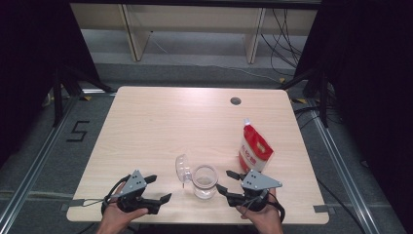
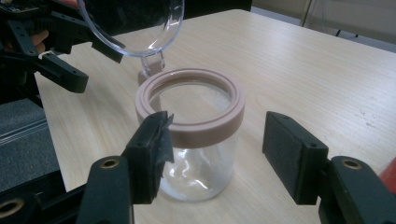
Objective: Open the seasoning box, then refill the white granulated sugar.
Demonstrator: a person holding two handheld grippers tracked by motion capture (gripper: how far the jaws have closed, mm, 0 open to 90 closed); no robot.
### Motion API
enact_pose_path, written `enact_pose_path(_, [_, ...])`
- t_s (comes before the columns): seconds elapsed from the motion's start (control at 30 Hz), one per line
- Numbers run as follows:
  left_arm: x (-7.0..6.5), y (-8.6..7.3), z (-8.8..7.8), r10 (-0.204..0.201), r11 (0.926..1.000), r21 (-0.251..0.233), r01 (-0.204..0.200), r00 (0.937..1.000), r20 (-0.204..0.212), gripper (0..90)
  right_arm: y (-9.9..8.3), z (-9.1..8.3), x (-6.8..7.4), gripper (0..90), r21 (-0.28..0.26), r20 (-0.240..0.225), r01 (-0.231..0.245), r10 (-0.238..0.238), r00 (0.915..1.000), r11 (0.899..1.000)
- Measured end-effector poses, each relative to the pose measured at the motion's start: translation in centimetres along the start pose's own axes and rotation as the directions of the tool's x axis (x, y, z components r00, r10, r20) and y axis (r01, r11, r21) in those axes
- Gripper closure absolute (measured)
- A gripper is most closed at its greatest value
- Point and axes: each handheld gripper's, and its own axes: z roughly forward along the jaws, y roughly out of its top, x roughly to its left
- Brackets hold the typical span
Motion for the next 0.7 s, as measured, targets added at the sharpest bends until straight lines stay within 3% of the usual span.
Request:
enact_pose_path(0.07, [0.0,0.0,-0.1,0.012,0.9999,0.002,-0.012,0.9999,0.0,16.6,-0.1,-0.3,0.2,41.2,0.006,0.012,-0.024,0.024,0.9997,1.0])
enact_pose_path(0.1, [0.1,0.0,-0.1,0.024,0.9997,0.0,-0.024,0.9997,0.002,16.6,-0.2,-0.3,0.0,41.1,-0.005,0.016,0.006,-0.006,0.9999,1.0])
enact_pose_path(0.2, [0.1,0.1,-0.1,0.019,0.9998,-0.004,-0.019,0.9998,0.005,16.6,-0.4,-0.7,0.0,41.1,-0.001,0.015,-0.014,0.014,0.9998,1.0])
enact_pose_path(0.33, [0.1,0.1,-0.1,0.023,0.9997,-0.004,-0.023,0.9997,0.006,16.6,-0.9,-1.3,-0.2,40.8,-0.009,0.03,-0.004,0.004,0.9995,1.0])
enact_pose_path(0.37, [0.0,0.1,0.0,0.003,1.0,-0.004,-0.003,1.0,0.006,16.6,-1.1,-1.7,0.0,40.7,0.008,0.041,-0.033,0.033,0.9986,0.999])
enact_pose_path(0.4, [0.0,0.1,-0.1,0.004,1.0,-0.003,-0.004,1.0,0.009,16.6,-1.1,-1.8,-0.2,40.8,-0.002,0.044,-0.006,0.006,0.999,1.0])
enact_pose_path(0.57, [-0.1,0.0,0.0,0.017,0.9999,-0.005,-0.017,0.9998,0.009,16.6,-1.6,-2.7,-0.2,39.3,0.013,0.069,-0.014,0.013,0.9975,1.0])
enact_pose_path(0.6, [-0.1,0.0,0.0,0.014,0.9999,-0.001,-0.014,0.9999,0.0,16.5,-1.6,-2.9,0.1,38.7,0.024,0.073,-0.052,0.05,0.9961,0.998])
enact_pose_path(0.63, [0.0,0.0,-0.1,0.026,0.9996,0.008,-0.025,0.9996,-0.01,16.5,-1.6,-3.0,-0.2,38.6,0.016,0.07,-0.015,0.014,0.9975,1.0])
enact_pose_path(0.67, [0.0,-0.1,0.0,0.005,0.9999,-0.01,-0.005,1.0,-0.003,16.5,-1.7,-3.2,-0.3,38.4,0.012,0.078,-0.012,0.011,0.9969,1.0])
enact_pose_path(0.7, [0.1,-0.1,-0.1,0.021,0.9998,-0.007,-0.021,0.9998,-0.005,16.5,-1.8,-3.4,-0.3,38.1,0.01,0.076,-0.027,0.026,0.9967,1.0])
